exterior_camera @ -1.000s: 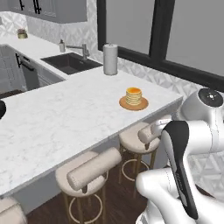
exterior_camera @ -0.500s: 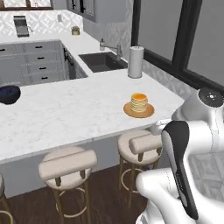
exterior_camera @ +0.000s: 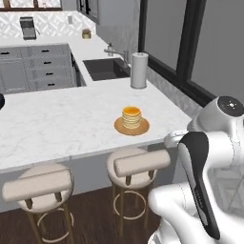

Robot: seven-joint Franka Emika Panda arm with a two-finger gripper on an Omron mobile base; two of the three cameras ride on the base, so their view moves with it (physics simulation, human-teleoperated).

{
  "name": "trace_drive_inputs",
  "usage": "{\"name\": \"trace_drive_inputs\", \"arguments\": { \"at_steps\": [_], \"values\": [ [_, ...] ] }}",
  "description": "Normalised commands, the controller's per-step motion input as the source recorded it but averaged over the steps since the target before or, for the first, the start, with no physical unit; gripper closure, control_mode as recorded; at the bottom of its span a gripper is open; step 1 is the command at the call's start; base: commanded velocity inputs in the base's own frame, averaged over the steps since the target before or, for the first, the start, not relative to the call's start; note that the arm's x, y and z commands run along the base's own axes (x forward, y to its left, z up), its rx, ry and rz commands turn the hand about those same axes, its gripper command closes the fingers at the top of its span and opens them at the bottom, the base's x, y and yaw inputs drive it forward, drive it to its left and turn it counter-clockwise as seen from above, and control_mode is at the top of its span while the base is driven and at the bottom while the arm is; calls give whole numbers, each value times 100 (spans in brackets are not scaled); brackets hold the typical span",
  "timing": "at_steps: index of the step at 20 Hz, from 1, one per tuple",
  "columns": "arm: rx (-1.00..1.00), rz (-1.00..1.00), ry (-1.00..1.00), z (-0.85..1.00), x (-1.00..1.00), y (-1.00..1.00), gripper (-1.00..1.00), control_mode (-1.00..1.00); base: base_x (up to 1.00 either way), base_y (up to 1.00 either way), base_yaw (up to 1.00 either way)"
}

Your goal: Take the strawberry from the fridge and place it on top of the pancake, located on the dining counter.

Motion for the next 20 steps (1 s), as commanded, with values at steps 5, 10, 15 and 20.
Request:
{"name": "trace_drive_inputs", "arguments": {
  "at_steps": [5,10,15,20],
  "values": [
    [0,0,0,0,0,0,100,100,70,0,9],
    [0,0,0,0,0,0,100,100,37,0,11],
    [0,0,0,0,0,0,100,100,37,-3,0],
    [0,0,0,0,0,0,100,100,81,-1,1]
  ]
}}
